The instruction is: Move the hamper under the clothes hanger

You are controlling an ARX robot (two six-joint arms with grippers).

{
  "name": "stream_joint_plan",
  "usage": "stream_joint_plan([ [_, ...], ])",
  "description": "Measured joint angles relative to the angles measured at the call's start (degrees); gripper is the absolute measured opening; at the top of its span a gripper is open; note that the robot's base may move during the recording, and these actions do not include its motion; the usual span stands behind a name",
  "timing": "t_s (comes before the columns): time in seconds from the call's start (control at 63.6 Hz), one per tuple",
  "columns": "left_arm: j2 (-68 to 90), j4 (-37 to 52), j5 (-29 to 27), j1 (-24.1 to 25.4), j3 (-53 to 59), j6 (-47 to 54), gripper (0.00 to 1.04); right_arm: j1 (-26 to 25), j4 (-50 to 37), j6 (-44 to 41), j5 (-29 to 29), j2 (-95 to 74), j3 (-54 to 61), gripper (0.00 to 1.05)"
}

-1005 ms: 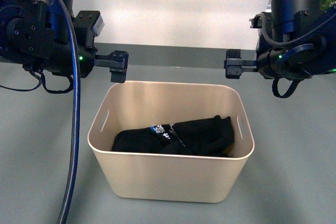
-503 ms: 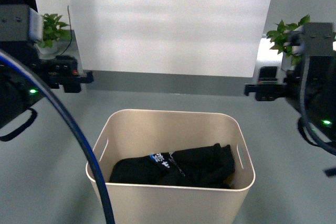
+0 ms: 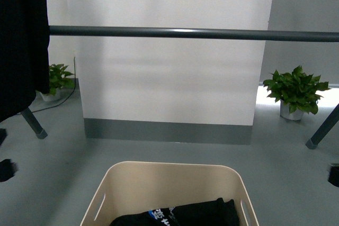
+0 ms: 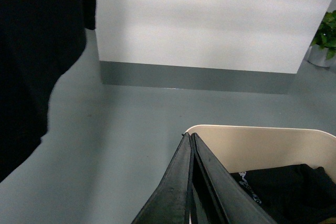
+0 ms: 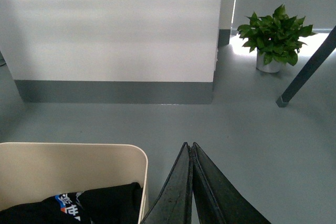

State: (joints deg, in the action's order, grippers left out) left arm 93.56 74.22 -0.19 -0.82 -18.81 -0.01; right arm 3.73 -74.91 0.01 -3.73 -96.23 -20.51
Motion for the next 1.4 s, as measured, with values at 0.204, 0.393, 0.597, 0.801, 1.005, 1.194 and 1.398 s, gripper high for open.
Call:
stream_joint_plan([
  [0.204,-8.22,-2.40,-0.02,0.81,6.10,0.00,0.04,-2.29,2.01,-0.02,3.54,8.35,6.51,0.02],
  [0.393,-19.87,-11.02,0.11,0.81,9.51,0.00,0.04,-3.72,7.65,0.00,3.43,17.09,10.60,0.02],
  [0.597,-29.14,-16.24,0.11,0.81,13.20,0.00,0.04,-3.69,15.67,0.00,3.74,29.88,14.12,0.02],
  [0.801,-37.64,-22.25,0.11,0.81,15.58,0.00,0.04,-3.69,21.49,0.00,3.76,38.18,16.85,0.02],
  [1.005,-48.30,-30.88,0.11,0.81,17.46,0.00,0.04,-3.69,29.97,0.00,3.76,48.98,19.06,0.02],
  [1.194,-55.65,-37.29,0.11,0.81,17.75,0.00,0.04,-3.69,36.44,0.00,3.76,56.46,19.91,0.02],
  [1.398,-63.34,-44.35,0.11,0.81,17.77,0.00,0.04,-3.69,43.65,0.00,3.76,64.46,20.17,0.02],
])
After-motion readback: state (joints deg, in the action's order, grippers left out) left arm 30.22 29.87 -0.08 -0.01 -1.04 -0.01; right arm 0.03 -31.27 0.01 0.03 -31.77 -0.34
